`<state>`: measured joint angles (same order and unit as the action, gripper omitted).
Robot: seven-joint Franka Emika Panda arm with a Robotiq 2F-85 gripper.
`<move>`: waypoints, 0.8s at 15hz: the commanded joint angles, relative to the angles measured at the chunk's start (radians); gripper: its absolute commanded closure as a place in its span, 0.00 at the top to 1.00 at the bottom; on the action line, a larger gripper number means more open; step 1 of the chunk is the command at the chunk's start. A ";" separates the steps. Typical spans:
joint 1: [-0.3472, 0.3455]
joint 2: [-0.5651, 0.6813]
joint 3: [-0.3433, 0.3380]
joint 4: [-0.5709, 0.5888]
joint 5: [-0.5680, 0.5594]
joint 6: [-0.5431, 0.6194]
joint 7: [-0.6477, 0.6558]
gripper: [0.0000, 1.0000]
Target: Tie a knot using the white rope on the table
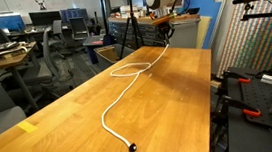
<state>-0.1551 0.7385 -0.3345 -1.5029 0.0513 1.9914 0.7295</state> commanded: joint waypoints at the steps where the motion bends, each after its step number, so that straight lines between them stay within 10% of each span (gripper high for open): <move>1: -0.026 -0.228 -0.016 -0.225 0.037 0.060 0.067 0.01; 12: -0.142 -0.794 -0.047 -0.557 0.195 -0.076 0.205 0.01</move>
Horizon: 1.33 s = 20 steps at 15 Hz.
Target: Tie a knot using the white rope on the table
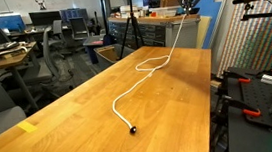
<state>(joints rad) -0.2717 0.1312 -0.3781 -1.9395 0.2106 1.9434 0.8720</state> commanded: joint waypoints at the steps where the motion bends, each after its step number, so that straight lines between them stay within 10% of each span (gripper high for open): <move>1: -0.037 -0.243 -0.005 -0.146 0.044 -0.034 0.084 0.01; 8: -0.011 -0.345 0.150 -0.203 -0.003 0.273 0.163 0.01; 15: 0.133 -0.013 0.309 -0.079 -0.204 0.188 0.237 0.01; 20: 0.220 0.291 0.229 0.176 -0.488 0.112 0.437 0.01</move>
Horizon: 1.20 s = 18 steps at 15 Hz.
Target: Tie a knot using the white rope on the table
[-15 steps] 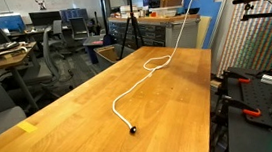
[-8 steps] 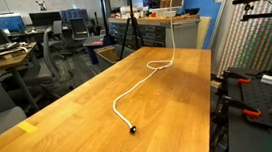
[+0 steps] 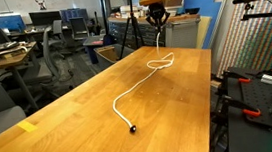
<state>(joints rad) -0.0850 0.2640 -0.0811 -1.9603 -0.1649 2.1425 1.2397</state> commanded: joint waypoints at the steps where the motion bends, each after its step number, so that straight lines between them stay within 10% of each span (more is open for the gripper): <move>1: 0.037 0.200 -0.096 0.249 -0.142 -0.116 0.086 0.01; 7: -0.065 0.389 -0.210 0.523 -0.083 -0.273 0.087 0.01; 14: -0.140 0.588 -0.192 0.746 0.016 -0.380 0.067 0.01; 15: -0.138 0.612 -0.184 0.769 0.029 -0.385 0.058 0.29; 18: -0.127 0.649 -0.146 0.821 0.052 -0.432 -0.016 0.44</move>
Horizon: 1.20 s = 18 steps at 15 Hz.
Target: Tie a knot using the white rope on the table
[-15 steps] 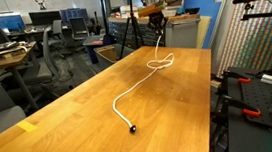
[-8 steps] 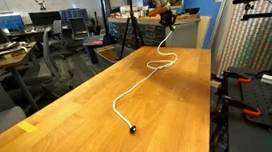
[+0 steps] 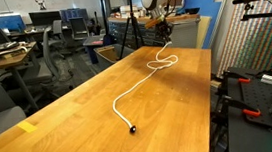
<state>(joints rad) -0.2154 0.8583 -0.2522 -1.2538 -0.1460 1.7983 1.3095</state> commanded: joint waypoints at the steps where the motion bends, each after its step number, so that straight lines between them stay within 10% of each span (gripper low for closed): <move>1: 0.016 0.056 0.034 0.123 0.030 -0.104 -0.114 0.52; 8: 0.262 -0.125 0.050 -0.032 -0.144 -0.062 -0.186 1.00; 9: 0.216 -0.037 0.036 0.059 -0.107 -0.062 -0.149 0.87; 13: 0.283 -0.111 0.050 -0.039 -0.179 -0.006 -0.237 1.00; 18: 0.191 -0.219 0.064 -0.288 -0.165 0.300 -0.507 1.00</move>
<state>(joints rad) 0.0380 0.7507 -0.2089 -1.3622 -0.3231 1.9533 0.9561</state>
